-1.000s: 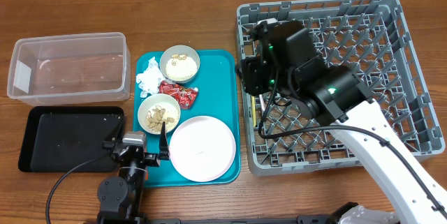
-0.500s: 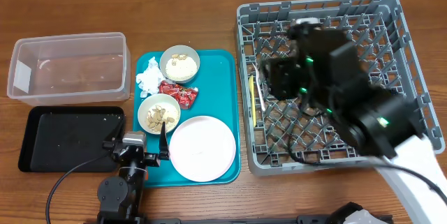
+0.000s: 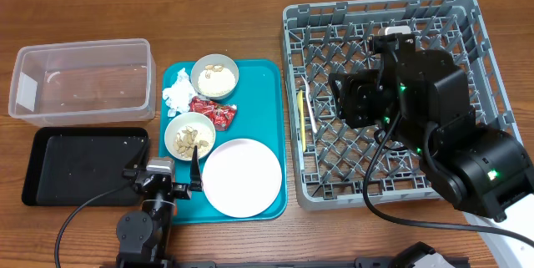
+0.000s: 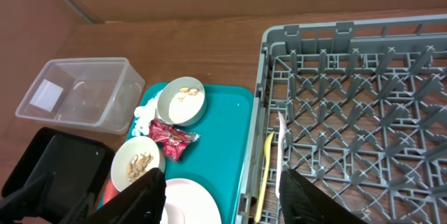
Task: Sort waste into correct bins and load items into the dishwasher rack
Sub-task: 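Open the right gripper and lift it away from the rack, then reach the left gripper to the white cup on the teal tray and grasp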
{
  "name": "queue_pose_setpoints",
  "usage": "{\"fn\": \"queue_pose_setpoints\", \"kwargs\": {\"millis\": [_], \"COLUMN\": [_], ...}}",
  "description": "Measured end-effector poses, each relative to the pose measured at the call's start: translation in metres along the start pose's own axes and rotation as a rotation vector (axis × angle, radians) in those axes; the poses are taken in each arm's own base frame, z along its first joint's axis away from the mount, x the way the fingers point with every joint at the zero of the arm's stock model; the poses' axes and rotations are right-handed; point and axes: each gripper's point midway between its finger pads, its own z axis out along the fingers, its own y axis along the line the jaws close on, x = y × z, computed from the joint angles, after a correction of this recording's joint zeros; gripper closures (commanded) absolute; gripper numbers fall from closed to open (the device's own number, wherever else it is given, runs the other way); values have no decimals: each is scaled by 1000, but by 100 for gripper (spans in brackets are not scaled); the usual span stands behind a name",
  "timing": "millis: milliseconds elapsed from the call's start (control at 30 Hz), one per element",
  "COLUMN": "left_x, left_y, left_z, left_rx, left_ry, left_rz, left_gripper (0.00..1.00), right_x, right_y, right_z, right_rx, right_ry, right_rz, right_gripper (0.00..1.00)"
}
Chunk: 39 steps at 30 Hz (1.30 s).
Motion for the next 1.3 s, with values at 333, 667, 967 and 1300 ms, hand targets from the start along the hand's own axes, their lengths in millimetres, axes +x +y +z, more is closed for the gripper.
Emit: {"fn": "queue_pose_setpoints", "kwargs": {"millis": [333, 667, 967, 1300], "left_x": [0, -1, -13, -122], "left_y": [0, -3, -42, -44], "left_z": [0, 0, -6, -41], "left_rx": [0, 18, 250, 283], "left_ry": [0, -4, -27, -3], "left_rz": [0, -1, -138, -242], "left_gripper": [0, 0, 0, 0], "right_x": [-9, -11, -5, -4], "right_y": [-6, -15, -27, -38], "right_z": [-33, -89, -83, -83], "right_rx": [12, 12, 66, 100], "right_ry": [-90, -209, -178, -173], "right_rz": [15, 61, 117, 168], "right_gripper": [0, 0, 0, 0]}}
